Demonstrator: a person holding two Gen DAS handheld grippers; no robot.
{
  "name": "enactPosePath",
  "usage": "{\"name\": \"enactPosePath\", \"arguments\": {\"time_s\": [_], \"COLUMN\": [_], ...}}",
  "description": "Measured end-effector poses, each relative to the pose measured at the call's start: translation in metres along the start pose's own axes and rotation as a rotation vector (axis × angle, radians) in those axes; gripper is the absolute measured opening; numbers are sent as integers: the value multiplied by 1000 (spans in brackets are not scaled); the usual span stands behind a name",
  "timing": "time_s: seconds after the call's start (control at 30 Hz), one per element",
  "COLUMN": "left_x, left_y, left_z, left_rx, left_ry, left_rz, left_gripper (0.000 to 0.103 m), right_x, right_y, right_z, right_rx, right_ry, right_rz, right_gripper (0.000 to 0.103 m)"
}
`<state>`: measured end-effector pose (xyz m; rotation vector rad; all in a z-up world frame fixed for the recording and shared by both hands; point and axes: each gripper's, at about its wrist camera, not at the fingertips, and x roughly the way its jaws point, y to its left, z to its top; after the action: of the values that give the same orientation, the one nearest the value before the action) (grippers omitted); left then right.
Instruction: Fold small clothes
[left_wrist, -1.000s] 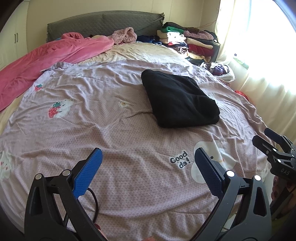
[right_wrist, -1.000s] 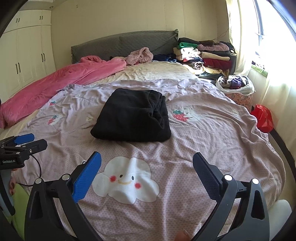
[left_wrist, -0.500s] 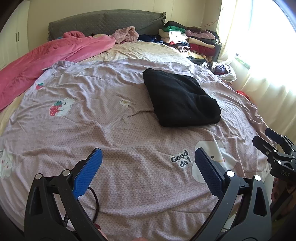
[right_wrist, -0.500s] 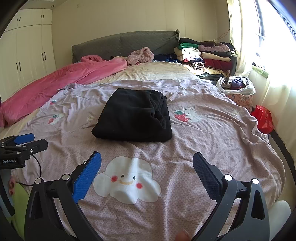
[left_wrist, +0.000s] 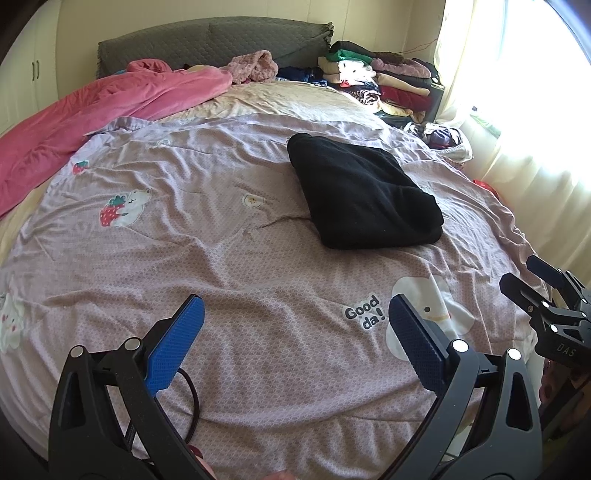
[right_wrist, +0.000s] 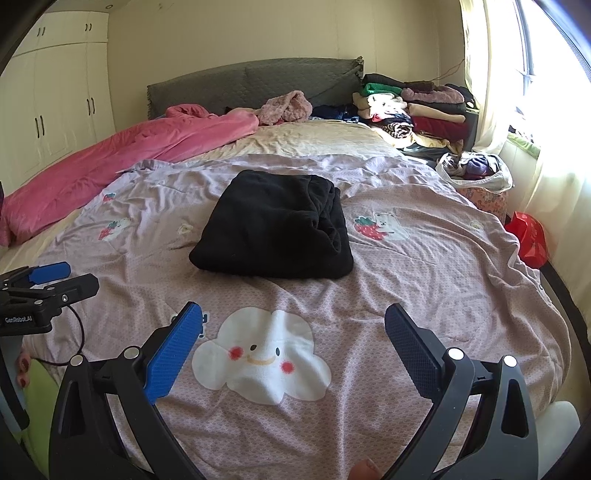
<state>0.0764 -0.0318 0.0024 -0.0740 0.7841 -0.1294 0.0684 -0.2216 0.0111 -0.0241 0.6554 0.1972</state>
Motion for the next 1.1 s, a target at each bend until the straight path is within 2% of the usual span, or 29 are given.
{"name": "enactPosePath", "arguments": {"time_s": [1.1], "left_x": [0], "left_y": [1], "left_z": [-2], "left_rx": [-11], "left_ry": [9], "left_rz": [1], "left_gripper": [94], "right_x": [-2], "right_y": [0], "right_z": [-2], "right_rx": [-3], "right_ry": [3], "right_rz": [-13], "right_gripper": [99]}}
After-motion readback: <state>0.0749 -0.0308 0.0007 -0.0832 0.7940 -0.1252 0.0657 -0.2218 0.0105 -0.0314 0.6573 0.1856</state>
